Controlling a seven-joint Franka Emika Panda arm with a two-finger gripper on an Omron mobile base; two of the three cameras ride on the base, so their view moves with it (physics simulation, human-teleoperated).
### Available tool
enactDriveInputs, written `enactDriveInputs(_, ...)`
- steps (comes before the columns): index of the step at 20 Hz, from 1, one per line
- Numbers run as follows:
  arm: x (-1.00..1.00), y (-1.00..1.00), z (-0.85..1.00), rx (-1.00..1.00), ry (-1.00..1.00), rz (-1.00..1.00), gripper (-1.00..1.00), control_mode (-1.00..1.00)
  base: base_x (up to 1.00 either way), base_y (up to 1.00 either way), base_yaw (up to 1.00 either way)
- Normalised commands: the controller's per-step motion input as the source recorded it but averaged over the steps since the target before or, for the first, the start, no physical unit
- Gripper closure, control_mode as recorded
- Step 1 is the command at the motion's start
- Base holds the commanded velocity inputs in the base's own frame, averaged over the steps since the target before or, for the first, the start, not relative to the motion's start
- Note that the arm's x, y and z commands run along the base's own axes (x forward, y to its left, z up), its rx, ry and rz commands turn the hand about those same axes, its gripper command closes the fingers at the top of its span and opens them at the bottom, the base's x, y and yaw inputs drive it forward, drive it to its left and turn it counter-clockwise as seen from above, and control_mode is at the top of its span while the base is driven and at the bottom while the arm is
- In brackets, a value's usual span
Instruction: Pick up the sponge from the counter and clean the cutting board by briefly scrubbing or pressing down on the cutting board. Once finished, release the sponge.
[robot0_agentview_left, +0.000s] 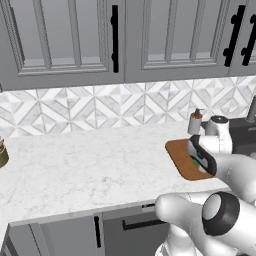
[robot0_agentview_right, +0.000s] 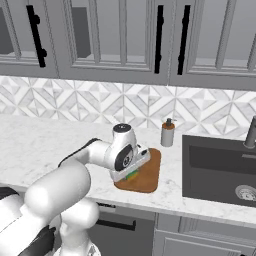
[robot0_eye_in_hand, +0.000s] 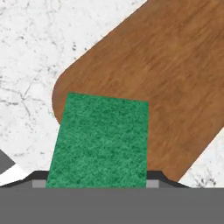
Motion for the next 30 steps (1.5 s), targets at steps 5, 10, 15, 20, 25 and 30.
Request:
enactDriveInputs(5, 0.0, -0.64, 0.1, 0.01, 0.01, 0.35, 1.0, -1.0, 0.0, 0.0, 0.0)
enactDriveInputs(10, 0.02, -0.47, 0.09, -0.03, 0.04, 0.32, 1.0, -1.0, 0.0, 0.0, 0.0)
enactDriveInputs(15, 0.01, -0.38, 0.0, -0.04, 0.21, 0.29, 1.0, -1.0, 0.0, 0.0, 0.0)
enactDriveInputs(20, 0.32, 0.0, 0.0, -0.01, 0.16, 0.14, 1.0, -1.0, 0.0, 0.0, 0.0)
enactDriveInputs(25, 0.14, 0.0, -0.2, -0.11, -0.04, 0.09, 1.0, -1.0, 0.0, 0.0, 0.0)
enactDriveInputs(30, 0.02, 0.0, -0.31, -0.12, -0.08, 0.05, 1.0, -1.0, 0.0, 0.0, 0.0)
